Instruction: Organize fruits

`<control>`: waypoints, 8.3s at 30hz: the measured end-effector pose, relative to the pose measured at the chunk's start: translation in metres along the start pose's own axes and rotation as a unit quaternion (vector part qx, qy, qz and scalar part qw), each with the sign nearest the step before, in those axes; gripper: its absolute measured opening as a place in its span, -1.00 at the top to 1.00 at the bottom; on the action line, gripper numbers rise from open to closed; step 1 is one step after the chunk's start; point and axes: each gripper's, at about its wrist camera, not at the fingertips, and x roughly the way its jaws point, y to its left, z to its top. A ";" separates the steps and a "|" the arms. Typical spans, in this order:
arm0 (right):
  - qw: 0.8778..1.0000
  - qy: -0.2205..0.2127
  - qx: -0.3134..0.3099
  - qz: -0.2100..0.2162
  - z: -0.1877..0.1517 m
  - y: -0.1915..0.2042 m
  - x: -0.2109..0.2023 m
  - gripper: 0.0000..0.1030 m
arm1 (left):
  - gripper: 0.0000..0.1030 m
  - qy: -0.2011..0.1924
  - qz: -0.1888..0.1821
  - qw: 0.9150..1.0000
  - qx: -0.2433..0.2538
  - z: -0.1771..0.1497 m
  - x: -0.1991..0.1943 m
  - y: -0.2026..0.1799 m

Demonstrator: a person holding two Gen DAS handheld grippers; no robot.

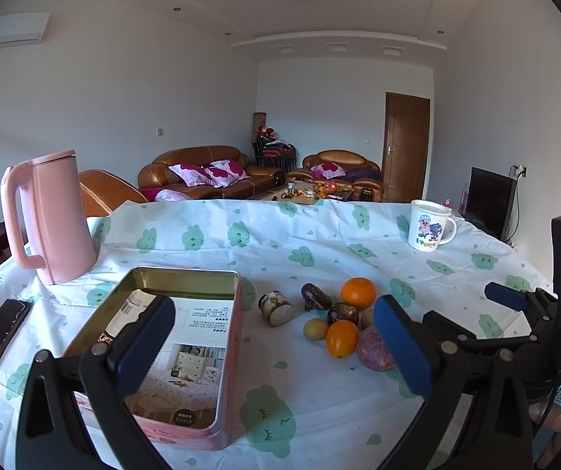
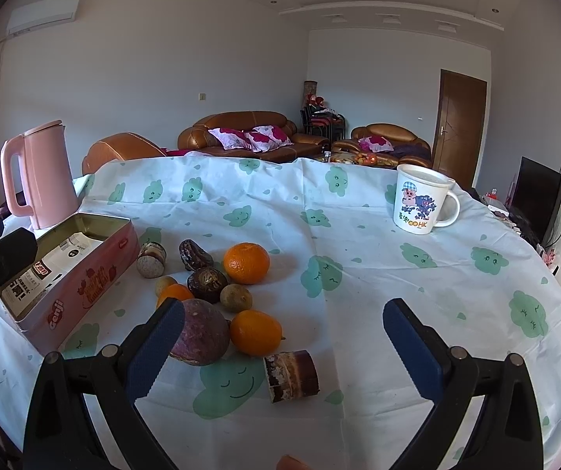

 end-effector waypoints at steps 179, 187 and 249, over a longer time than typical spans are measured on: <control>0.951 0.066 -0.154 0.258 0.037 0.201 0.083 -0.21 | -0.40 0.091 0.076 0.993 -0.028 -0.007 0.056 0.139; 0.965 0.034 -0.140 0.220 0.028 0.143 0.043 -0.21 | -0.73 0.021 0.052 0.997 -0.043 0.005 0.016 0.123; 0.988 0.037 0.020 0.148 0.001 -0.025 0.040 0.19 | 0.33 0.144 -0.121 0.981 0.050 -0.008 0.104 -0.043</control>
